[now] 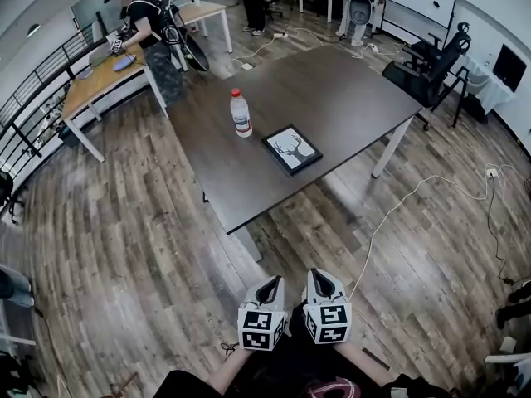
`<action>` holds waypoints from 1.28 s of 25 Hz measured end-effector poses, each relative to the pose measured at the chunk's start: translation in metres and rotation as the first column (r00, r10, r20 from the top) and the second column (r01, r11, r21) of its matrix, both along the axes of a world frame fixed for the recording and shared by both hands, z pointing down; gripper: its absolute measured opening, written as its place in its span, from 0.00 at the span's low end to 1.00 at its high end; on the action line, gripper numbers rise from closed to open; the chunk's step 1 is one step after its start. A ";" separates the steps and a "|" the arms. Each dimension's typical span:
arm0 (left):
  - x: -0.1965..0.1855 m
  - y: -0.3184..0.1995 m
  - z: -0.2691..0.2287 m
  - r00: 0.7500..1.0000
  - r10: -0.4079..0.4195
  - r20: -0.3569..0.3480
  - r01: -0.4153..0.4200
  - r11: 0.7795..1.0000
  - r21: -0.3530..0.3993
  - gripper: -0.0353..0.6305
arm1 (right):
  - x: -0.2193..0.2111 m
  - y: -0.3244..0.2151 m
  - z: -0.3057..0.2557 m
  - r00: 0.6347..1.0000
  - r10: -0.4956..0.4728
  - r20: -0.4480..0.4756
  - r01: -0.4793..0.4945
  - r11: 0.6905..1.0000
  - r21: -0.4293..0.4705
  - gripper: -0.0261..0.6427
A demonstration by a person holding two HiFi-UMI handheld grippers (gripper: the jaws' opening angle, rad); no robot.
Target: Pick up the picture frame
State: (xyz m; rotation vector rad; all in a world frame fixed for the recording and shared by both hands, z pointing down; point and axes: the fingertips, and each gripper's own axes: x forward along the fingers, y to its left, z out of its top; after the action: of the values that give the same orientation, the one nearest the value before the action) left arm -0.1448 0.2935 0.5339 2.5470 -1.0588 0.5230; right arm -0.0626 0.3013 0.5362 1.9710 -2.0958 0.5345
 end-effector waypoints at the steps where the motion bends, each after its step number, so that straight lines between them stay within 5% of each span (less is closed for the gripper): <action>1: 0.005 -0.010 -0.001 1.000 -0.013 -0.004 0.013 1.000 -0.005 0.07 | 0.005 -0.011 -0.002 1.000 -0.013 -0.004 0.013 1.000 0.002 0.05; 17: 0.065 -0.111 0.014 0.975 -0.222 -0.008 0.221 0.971 -0.089 0.07 | 0.076 -0.117 -0.004 0.979 -0.201 -0.026 0.201 0.980 -0.011 0.05; 32: 0.115 -0.121 0.018 0.981 -0.192 0.001 0.192 0.977 -0.090 0.07 | 0.123 -0.128 0.010 0.978 -0.206 0.004 0.206 0.978 -0.031 0.05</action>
State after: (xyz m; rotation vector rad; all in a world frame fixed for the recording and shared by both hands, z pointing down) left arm -0.0301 0.1722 0.5519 2.3364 -1.2341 0.4965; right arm 0.0606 0.1736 0.5460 1.7096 -2.2441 0.5235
